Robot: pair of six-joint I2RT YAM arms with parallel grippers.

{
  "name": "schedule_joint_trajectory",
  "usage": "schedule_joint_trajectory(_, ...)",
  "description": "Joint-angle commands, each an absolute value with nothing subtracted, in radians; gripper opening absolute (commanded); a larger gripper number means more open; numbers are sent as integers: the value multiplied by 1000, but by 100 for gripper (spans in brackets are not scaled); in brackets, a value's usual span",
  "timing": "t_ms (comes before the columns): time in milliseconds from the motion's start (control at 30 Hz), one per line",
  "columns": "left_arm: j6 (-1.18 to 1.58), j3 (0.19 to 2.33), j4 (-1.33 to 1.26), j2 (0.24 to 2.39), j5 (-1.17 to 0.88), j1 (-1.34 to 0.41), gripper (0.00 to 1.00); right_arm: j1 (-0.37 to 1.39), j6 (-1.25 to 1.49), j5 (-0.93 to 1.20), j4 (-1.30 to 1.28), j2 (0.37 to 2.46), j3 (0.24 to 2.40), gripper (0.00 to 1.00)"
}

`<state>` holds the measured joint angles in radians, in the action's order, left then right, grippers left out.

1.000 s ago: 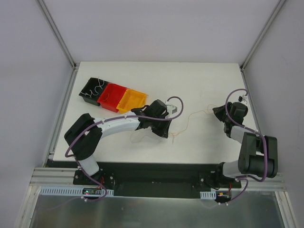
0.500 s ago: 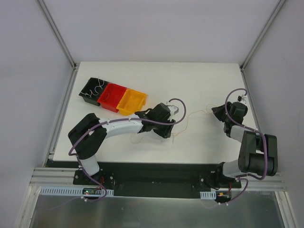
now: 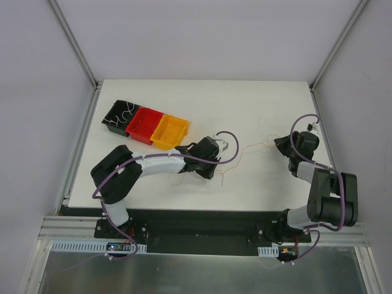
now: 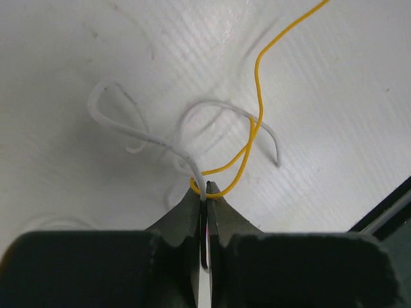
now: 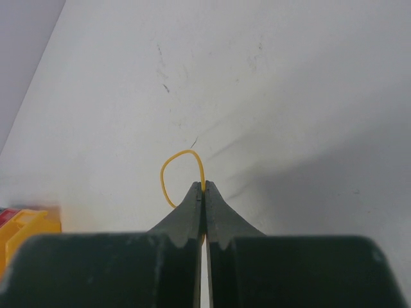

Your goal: Untangle the cables

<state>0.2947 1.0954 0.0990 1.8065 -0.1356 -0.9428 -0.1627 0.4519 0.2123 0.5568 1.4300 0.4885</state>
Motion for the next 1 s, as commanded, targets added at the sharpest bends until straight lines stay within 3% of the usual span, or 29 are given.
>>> schedule_joint_trajectory(0,258,999,149,1594,-6,-945,0,-160,460,71,560,1381,491,0)
schedule_joint_trajectory(167,267,890,407,1194,311,-902,0,-161,482,-136,477,1299,454,0)
schedule_joint_trajectory(333,241,928,668,912,241,-616,0,-169,509,-236,420,1247,423,0)
schedule_joint_trajectory(433,209,985,764,821,265,-534,0,-170,512,-236,411,1250,422,0)
schedule_joint_trajectory(767,144,1218,810,902,334,-463,0,-170,499,-83,472,1333,462,0)
schedule_joint_trajectory(967,140,1454,773,1064,356,-293,0,-170,500,-31,497,1353,474,0)
